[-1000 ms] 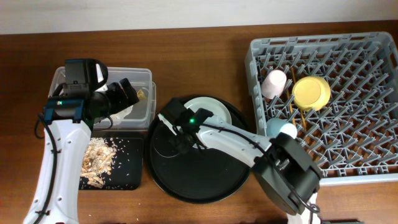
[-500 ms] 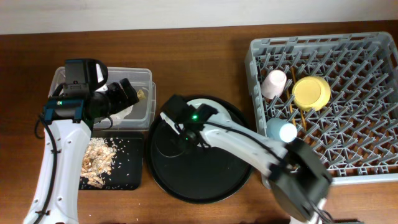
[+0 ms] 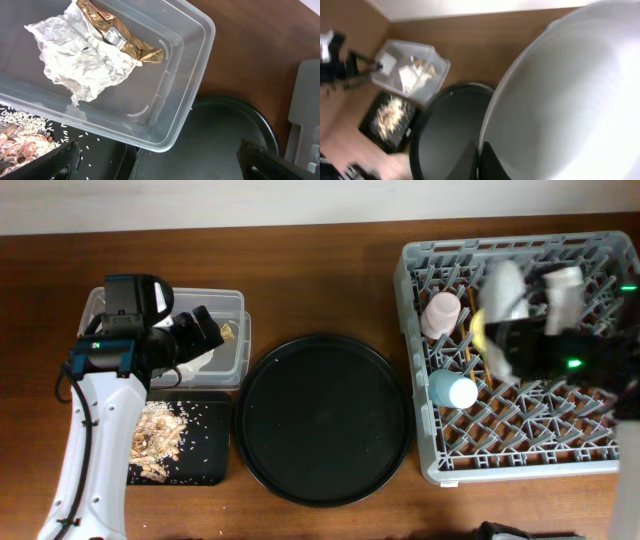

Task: Sort waste into correct bins and load items into the dishwasher rack
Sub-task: 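Carry the white plate to the rack and stand it upright at the right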

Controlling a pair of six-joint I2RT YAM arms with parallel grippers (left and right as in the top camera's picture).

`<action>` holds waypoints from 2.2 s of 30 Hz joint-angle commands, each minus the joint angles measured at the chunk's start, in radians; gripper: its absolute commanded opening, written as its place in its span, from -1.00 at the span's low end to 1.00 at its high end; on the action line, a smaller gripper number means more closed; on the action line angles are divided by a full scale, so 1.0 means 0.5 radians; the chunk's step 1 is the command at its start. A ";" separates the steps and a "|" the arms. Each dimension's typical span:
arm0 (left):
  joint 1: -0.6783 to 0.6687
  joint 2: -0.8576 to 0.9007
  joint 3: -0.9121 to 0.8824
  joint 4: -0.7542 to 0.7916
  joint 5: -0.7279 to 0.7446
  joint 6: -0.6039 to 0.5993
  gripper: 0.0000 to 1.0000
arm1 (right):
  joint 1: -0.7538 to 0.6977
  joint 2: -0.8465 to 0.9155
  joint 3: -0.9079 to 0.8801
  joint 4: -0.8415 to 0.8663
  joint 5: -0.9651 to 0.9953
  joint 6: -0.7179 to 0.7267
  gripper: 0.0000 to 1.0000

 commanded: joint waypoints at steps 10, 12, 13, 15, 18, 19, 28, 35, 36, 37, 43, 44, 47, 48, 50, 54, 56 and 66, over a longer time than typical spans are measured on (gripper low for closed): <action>-0.005 0.006 -0.008 -0.002 -0.014 -0.018 0.99 | -0.665 1.083 0.006 1.241 -1.474 0.253 -0.92; -0.004 0.006 -0.008 -0.002 -0.014 -0.018 0.98 | -0.696 1.119 0.006 1.724 -1.474 0.584 -0.92; -0.004 0.006 -0.008 -0.002 -0.014 -0.018 0.98 | -0.703 1.119 0.006 1.841 -1.474 0.666 -0.92; -0.004 0.006 -0.008 -0.002 -0.014 -0.018 0.99 | -0.710 1.119 0.006 2.187 -1.474 0.851 -0.92; -0.004 0.006 -0.008 -0.002 -0.014 -0.018 0.99 | -0.710 1.123 0.006 2.251 -1.474 0.822 -0.92; -0.004 0.006 -0.008 -0.002 -0.014 -0.018 0.99 | -0.710 1.129 0.006 2.250 -1.474 0.765 -0.92; -0.004 0.006 -0.008 -0.002 -0.014 -0.018 0.98 | -0.718 1.224 -0.013 2.049 -1.474 0.465 -0.92; -0.004 0.006 -0.008 -0.002 -0.014 -0.018 0.98 | -0.719 1.271 -0.013 1.650 -1.474 0.473 -0.92; -0.004 0.006 -0.008 -0.002 -0.014 -0.018 0.99 | -0.719 1.277 -0.013 1.606 -1.474 0.473 -0.92; -0.004 0.006 -0.008 -0.002 -0.014 -0.018 0.98 | -0.720 1.294 -0.013 1.559 -1.473 0.473 -0.92; -0.004 0.006 -0.008 -0.002 -0.014 -0.018 0.98 | -0.744 1.356 -0.012 1.557 -1.474 0.697 -0.92; -0.004 0.006 -0.008 -0.002 -0.014 -0.018 0.99 | -0.739 1.356 -0.012 1.658 -1.474 0.837 -0.93; -0.004 0.006 -0.008 -0.002 -0.014 -0.018 0.99 | -0.687 1.354 -0.002 2.502 -1.474 1.678 -0.92; -0.004 0.006 -0.008 -0.002 -0.014 -0.018 0.98 | -0.658 1.354 0.011 2.905 -1.474 2.030 -0.93; -0.004 0.006 -0.008 -0.002 -0.014 -0.018 0.98 | -0.596 1.355 0.060 3.774 -1.474 2.728 -0.92; -0.004 0.006 -0.008 -0.002 -0.014 -0.018 0.98 | -0.445 1.353 0.167 3.774 -1.474 2.777 -0.92; -0.004 0.006 -0.008 -0.002 -0.014 -0.018 0.99 | -0.401 1.353 0.159 3.774 -1.474 2.772 -0.92; -0.004 0.006 -0.008 -0.002 -0.014 -0.018 0.99 | -0.411 1.357 0.078 3.367 -1.474 2.259 -0.92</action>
